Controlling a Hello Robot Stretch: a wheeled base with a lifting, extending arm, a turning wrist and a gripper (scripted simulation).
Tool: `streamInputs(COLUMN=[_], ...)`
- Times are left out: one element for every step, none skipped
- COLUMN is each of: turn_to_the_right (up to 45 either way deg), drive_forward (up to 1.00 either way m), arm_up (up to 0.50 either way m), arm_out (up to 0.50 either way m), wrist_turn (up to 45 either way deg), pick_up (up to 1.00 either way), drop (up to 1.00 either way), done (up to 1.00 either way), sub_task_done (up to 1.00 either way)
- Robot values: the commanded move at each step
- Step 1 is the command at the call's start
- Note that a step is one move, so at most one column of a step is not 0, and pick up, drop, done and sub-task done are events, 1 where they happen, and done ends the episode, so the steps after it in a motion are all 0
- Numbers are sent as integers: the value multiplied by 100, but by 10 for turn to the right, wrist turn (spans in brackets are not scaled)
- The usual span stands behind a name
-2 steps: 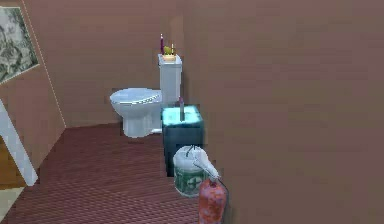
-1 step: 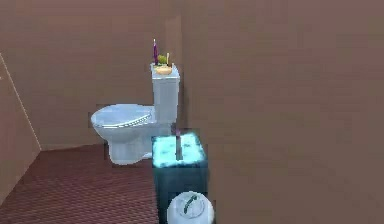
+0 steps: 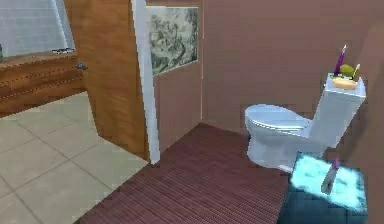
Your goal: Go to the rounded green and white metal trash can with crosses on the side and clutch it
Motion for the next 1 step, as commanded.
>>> streamInputs(turn_to_the_right=[-390], drive_forward=[0], arm_up=[0], arm_out=[0], wrist_turn=[0], pick_up=[0], drop=[0], done=[0], sub_task_done=[0])
